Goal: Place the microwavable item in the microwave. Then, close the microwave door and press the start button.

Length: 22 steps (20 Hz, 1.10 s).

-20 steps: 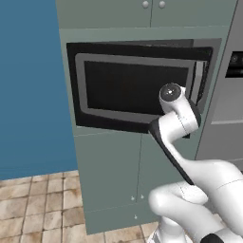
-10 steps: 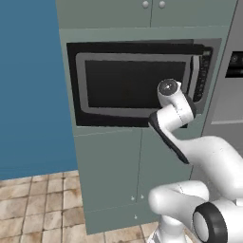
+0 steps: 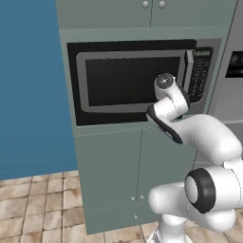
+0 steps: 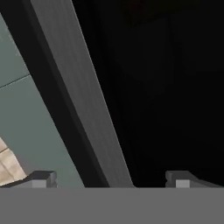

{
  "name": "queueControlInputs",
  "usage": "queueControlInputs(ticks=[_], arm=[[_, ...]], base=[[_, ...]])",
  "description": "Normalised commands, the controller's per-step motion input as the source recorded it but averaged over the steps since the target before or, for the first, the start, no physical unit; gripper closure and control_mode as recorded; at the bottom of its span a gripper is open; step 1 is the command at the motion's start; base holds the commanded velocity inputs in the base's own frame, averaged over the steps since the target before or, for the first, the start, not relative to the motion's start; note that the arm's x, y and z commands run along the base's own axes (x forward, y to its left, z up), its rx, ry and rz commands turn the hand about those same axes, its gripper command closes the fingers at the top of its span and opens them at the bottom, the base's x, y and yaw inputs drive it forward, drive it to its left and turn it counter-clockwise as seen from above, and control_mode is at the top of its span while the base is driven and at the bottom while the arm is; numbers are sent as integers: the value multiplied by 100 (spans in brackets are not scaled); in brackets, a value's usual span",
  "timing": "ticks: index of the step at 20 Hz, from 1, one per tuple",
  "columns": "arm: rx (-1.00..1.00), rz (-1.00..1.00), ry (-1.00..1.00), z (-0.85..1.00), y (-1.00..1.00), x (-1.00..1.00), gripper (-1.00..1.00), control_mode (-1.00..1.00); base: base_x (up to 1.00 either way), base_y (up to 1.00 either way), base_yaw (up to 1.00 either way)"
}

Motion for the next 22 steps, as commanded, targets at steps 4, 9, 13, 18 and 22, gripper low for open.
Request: queueControlInputs(ticks=[4, 9, 13, 18, 22], arm=[[0, 7, -3, 0, 0, 52, -100, -100], [0, 8, -6, -5, 0, 29, -100, -100], [2, 12, -4, -9, 0, 16, -100, -100], [1, 10, 0, 9, 2, -58, -100, -100], [3, 9, 0, 25, 0, -100, -100, -100]], base=[[0, 0, 0], [0, 0, 0], [0, 0, 0], [0, 0, 0], [0, 0, 0]])
